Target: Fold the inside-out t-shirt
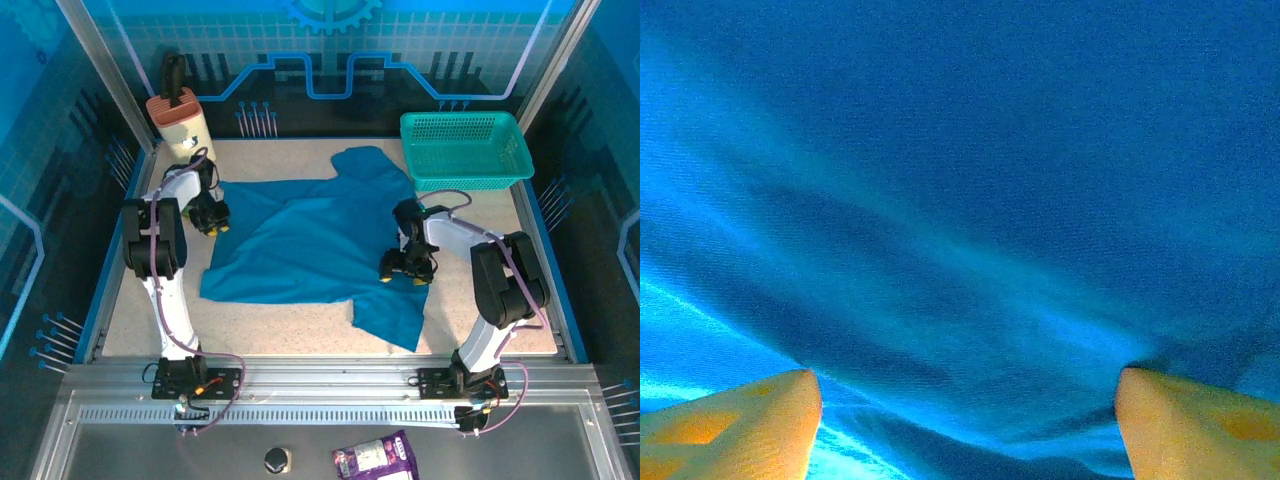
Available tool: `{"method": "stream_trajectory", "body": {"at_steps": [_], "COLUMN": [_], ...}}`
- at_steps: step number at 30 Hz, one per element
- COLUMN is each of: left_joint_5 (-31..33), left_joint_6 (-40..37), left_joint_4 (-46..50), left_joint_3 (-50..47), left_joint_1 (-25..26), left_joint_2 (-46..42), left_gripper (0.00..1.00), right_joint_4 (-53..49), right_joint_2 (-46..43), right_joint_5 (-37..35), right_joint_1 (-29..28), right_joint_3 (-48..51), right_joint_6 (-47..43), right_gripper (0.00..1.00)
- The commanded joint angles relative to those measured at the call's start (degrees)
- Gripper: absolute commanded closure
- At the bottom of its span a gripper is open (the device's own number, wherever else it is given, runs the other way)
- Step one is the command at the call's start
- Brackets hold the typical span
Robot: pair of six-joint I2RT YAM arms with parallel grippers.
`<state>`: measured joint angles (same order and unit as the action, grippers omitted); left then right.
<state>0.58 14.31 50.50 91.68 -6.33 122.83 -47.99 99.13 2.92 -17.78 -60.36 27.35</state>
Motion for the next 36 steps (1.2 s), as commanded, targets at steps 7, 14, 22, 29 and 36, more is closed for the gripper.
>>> {"method": "stream_trajectory", "body": {"at_steps": [7, 14, 22, 29, 36], "left_joint_5": [4.75, 5.44, 2.93, 4.11, 1.75], "left_joint_6": [-0.51, -0.82, 0.39, 3.02, 10.56], "left_joint_4": [-0.33, 2.98, 3.34, 1.44, 0.85], "left_joint_3": [-0.47, 7.63, 12.40, -3.64, -24.00], "left_joint_1": [-0.14, -2.99, -2.82, -2.71, -5.27], "left_joint_2": [-2.16, 1.13, 2.92, -14.58, -34.29], "left_gripper": [1.00, 1.00, 0.92, 0.71, 0.69], "right_joint_4": [-1.54, -1.08, -0.62, -1.84, -1.76], "right_joint_2": [0.08, 0.93, -1.82, -8.03, -12.01], "right_joint_5": [-3.52, -5.31, -2.68, -0.26, 2.65], "right_joint_1": [3.38, 7.41, 7.32, 6.51, 5.91], "right_joint_3": [1.60, 1.74, -2.03, -2.88, -1.02], "right_joint_6": [-0.07, -0.29, 0.06, 0.24, -0.34], "right_gripper": [0.22, 0.22, 0.22, 0.22, 0.22]}}
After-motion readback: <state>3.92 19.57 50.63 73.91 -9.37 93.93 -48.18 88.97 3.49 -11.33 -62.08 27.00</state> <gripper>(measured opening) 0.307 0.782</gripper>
